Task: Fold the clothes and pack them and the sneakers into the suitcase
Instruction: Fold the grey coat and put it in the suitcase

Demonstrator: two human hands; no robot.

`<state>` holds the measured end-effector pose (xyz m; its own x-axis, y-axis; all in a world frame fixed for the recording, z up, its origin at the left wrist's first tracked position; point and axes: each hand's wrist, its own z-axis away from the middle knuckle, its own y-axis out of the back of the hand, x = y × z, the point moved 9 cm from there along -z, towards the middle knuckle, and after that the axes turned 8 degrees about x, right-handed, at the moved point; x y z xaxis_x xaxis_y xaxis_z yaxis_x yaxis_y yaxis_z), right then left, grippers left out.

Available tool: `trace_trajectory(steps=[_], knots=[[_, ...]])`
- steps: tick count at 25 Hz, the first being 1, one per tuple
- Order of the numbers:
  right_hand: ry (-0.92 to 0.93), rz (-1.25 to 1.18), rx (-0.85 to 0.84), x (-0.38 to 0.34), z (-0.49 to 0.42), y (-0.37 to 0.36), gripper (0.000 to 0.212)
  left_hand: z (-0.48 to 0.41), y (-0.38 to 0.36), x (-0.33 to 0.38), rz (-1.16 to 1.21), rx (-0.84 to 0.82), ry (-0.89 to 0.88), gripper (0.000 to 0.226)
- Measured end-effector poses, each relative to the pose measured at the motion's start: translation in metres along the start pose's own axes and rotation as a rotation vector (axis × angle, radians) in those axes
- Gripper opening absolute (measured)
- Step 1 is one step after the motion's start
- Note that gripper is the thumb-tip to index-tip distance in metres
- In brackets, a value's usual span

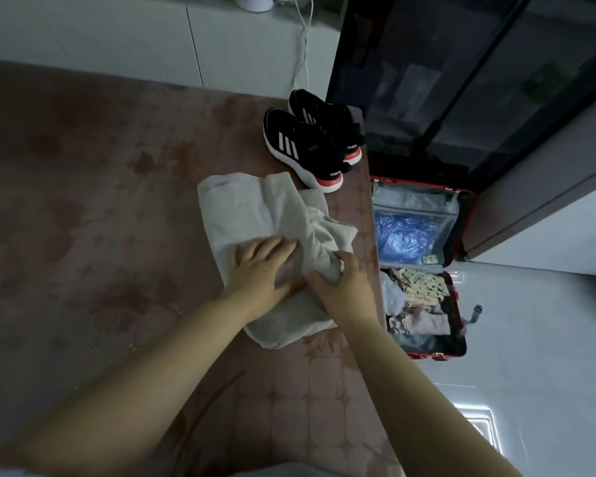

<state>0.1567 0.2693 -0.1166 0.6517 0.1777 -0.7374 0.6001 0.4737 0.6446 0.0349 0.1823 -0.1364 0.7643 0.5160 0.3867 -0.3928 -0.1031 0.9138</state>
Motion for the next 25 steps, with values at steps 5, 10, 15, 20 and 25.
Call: trace_trajectory(steps=[5,10,15,20,25], knots=[[-0.051,-0.396,0.102,0.007,-0.007,0.036,0.02,0.018,0.041,-0.01,0.207,0.366,0.036,0.063],[-0.306,-0.01,0.017,0.08,-0.012,0.024,0.022,-0.002,0.008,-0.013,-0.041,0.103,0.12,0.055],[0.054,0.34,0.026,0.018,-0.033,0.019,0.07,-0.015,-0.007,-0.016,-0.172,-0.016,0.106,0.056],[0.133,0.51,-0.168,0.038,-0.039,-0.028,0.061,-0.013,-0.014,-0.02,-0.167,-0.058,0.137,0.056],[0.209,0.439,-0.045,0.022,-0.037,0.004,0.06,-0.053,0.048,-0.025,-0.23,0.193,0.044,0.066]])
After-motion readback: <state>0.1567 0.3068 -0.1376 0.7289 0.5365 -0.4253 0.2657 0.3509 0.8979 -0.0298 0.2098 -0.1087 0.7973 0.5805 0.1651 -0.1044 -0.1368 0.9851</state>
